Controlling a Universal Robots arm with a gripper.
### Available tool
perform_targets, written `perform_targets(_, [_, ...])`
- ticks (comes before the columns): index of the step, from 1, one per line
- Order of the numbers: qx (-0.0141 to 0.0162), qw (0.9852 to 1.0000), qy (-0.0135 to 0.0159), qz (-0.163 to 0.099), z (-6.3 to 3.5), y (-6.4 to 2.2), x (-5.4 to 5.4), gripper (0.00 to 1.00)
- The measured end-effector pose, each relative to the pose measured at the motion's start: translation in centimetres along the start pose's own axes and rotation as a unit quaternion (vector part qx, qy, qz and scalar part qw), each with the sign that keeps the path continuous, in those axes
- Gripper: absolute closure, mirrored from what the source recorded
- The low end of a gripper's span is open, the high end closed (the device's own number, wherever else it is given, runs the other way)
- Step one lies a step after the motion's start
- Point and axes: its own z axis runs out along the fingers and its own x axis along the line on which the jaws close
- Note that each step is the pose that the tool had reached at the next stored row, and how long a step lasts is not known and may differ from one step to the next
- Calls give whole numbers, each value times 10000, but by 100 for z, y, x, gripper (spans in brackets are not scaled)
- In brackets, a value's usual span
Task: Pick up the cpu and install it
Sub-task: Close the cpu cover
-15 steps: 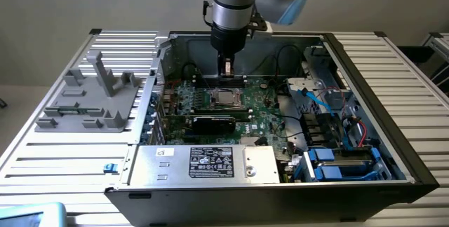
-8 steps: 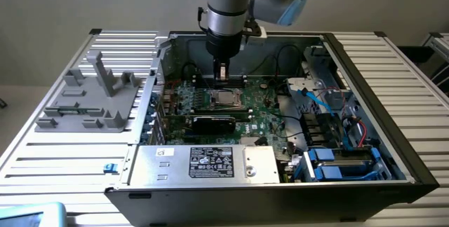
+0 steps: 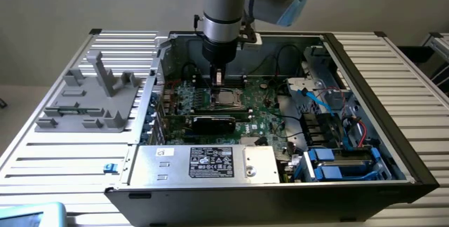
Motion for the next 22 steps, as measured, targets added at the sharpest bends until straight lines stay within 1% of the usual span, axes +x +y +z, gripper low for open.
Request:
perform_targets(5, [-8, 10000, 1, 4, 76, -48, -4, 89])
perform_targets(13, [-12, 10000, -5, 6, 120, -72, -7, 89])
perform_targets(16, [-22, 10000, -6, 4, 135, -86, -8, 89])
perform_targets(22, [-58, 10000, -6, 2, 166, -113, -9, 89])
